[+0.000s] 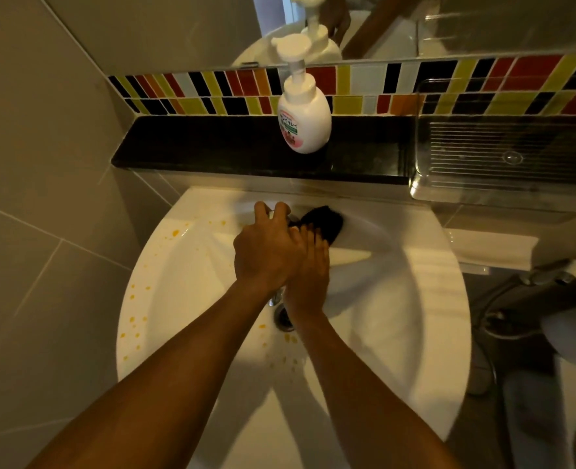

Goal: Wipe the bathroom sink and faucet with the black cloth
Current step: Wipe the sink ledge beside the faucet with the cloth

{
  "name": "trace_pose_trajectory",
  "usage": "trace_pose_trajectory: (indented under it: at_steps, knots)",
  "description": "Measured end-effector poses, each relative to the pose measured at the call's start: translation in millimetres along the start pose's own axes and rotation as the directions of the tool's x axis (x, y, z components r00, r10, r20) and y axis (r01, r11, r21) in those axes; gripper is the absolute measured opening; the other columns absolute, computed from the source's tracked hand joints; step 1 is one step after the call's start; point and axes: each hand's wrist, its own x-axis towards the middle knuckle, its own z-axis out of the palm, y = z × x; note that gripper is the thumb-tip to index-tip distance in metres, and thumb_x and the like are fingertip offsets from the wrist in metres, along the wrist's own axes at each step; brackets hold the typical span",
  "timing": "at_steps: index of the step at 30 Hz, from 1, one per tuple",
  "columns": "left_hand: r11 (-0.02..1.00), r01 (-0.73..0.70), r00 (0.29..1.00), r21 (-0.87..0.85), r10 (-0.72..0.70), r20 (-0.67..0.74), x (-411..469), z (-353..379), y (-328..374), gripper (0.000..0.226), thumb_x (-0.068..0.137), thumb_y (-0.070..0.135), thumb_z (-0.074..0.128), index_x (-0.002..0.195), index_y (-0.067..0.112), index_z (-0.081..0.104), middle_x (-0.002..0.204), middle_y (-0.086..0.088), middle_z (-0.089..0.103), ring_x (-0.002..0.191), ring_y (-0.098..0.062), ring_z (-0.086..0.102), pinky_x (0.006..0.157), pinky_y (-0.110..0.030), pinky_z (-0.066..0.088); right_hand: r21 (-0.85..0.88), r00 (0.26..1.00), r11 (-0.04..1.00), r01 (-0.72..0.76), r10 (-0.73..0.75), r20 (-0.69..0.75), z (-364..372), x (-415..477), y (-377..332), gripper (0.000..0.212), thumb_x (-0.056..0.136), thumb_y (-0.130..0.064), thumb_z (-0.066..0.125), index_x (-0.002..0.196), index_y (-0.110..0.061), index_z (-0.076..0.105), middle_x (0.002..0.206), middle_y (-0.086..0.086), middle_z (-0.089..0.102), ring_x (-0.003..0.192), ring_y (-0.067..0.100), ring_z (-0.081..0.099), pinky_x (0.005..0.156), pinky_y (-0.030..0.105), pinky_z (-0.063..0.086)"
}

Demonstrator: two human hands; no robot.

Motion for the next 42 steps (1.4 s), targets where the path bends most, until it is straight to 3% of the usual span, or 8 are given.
trace_pose_trajectory:
  at_steps: [5,8,13,22,29,32,35,42]
  knots:
    - [1.000,0.009,1.000,0.008,-0.009,-0.016,-1,-1,1,0.036,0.093,0.037,0.048,0.125,0.022,0.050,0.127,-0.008,0.050,0.083,-0.028,0.062,0.071,-0.034,0.053,0.016,0.993,0.994,0.107,-0.108,0.054,-8,5,28,0.057,0.098,-0.039,0.045,0.147,-0.011,0.033,0.153,0.008,0.037,0.144,0.021,0.027,0.120,0.031,0.017]
    - [1.000,0.007,1.000,0.006,-0.007,-0.013,-2,-3,2,0.035,0.094,0.036,0.046,0.126,0.021,0.050,0.127,-0.009,0.050,0.083,-0.029,0.062,0.073,-0.036,0.054,-0.013,0.964,0.971,0.240,-0.237,0.117,-27,9,49,0.051,0.097,-0.029,0.050,0.143,-0.009,0.040,0.147,0.012,0.045,0.139,0.025,0.037,0.115,0.035,0.030]
    - [1.000,-0.014,1.000,0.014,0.014,0.011,-3,-7,4,0.035,0.095,0.034,0.044,0.127,0.019,0.049,0.128,-0.010,0.048,0.080,-0.029,0.062,0.071,-0.038,0.054,-0.199,0.956,0.946,0.256,-0.217,0.196,-70,28,99,0.057,0.090,-0.019,0.060,0.142,-0.006,0.040,0.144,0.017,0.046,0.136,0.032,0.039,0.116,0.041,0.021]
    - [1.000,-0.011,1.000,0.012,0.011,0.001,-2,-5,2,0.034,0.094,0.034,0.046,0.125,0.019,0.050,0.127,-0.010,0.048,0.080,-0.029,0.062,0.071,-0.037,0.055,-0.140,0.967,0.959,0.245,-0.252,-0.028,-62,43,101,0.058,0.087,0.002,0.058,0.141,0.000,0.039,0.150,0.018,0.037,0.142,0.033,0.028,0.116,0.044,0.027]
    - [0.999,0.007,1.000,0.033,-0.006,-0.026,-1,0,1,0.036,0.094,0.037,0.046,0.125,0.019,0.049,0.125,-0.008,0.050,0.077,-0.025,0.061,0.068,-0.033,0.053,-0.133,0.725,0.784,0.606,-0.476,0.497,-43,106,68,0.073,0.089,-0.025,0.058,0.150,-0.015,0.020,0.161,0.007,0.010,0.148,0.027,0.007,0.121,0.046,0.013]
    - [0.999,0.009,0.999,0.048,-0.007,-0.035,-1,4,-1,0.036,0.094,0.040,0.045,0.121,0.017,0.050,0.122,-0.007,0.051,0.070,-0.019,0.052,0.063,-0.028,0.043,-0.079,0.690,0.782,0.619,-0.492,0.532,-38,122,59,0.062,0.093,-0.020,0.052,0.149,-0.017,0.027,0.160,0.007,0.019,0.146,0.031,0.019,0.118,0.049,0.020]
    - [0.998,0.013,0.999,0.057,-0.011,-0.048,0,5,-2,0.034,0.094,0.040,0.045,0.118,0.017,0.051,0.120,-0.007,0.052,0.068,-0.015,0.045,0.062,-0.026,0.037,-0.207,0.634,0.641,0.740,-0.559,0.534,-39,126,59,0.077,0.088,-0.034,0.061,0.151,-0.022,0.017,0.161,0.003,0.016,0.148,0.027,0.012,0.120,0.047,0.016]
    - [1.000,-0.013,1.000,0.024,0.013,-0.001,-2,-4,0,0.035,0.094,0.035,0.046,0.124,0.018,0.048,0.124,-0.010,0.050,0.076,-0.027,0.059,0.067,-0.032,0.049,-0.372,0.862,0.778,0.506,-0.441,0.250,-71,89,90,0.058,0.092,-0.025,0.051,0.146,-0.015,0.033,0.149,0.011,0.042,0.134,0.032,0.041,0.113,0.043,0.026]
